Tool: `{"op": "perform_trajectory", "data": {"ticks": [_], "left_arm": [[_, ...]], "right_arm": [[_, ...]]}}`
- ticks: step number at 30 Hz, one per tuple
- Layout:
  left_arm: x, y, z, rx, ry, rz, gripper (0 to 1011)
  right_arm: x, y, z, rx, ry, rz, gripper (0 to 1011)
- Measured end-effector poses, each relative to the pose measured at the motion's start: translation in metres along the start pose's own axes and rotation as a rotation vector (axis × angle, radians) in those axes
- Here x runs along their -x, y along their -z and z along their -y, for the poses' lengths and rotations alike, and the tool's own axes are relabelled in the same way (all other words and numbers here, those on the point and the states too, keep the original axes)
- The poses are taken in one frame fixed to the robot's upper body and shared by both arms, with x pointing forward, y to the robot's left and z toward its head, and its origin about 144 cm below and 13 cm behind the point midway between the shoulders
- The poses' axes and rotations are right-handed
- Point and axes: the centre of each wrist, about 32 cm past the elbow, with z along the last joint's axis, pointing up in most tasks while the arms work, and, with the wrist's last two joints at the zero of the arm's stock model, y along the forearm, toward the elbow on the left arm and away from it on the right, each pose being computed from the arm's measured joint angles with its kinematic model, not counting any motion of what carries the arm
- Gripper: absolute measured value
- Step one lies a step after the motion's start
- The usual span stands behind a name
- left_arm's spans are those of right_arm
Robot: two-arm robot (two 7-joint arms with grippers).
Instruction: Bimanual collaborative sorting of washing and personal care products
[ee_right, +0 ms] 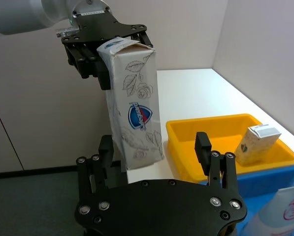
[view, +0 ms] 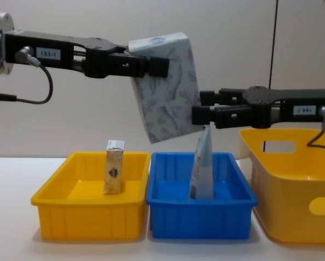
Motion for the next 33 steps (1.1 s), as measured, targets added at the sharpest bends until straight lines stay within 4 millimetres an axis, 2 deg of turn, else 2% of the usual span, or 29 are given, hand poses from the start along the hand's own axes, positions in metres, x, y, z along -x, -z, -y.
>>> {"op": "perform_trajectory", "data": {"ticks": [24,29,33], "left_arm": [[0.005,0.002,0.012,0.028,0.034,-0.016,377],[0.006,0.002,0.013,0.03,0.036,-0.017,377],[0.006,0.002,0.014,0.031,0.037,-0.017,377]], "right_arm": [[0.006,-0.003,-0.017,0.003,-0.047,0.005,1000],[0.008,-0.003,-0.019,0.004,-0.053,0.002,902],[0.009,-0.003,-0.02,0.003,-0.054,0.0,774]]}}
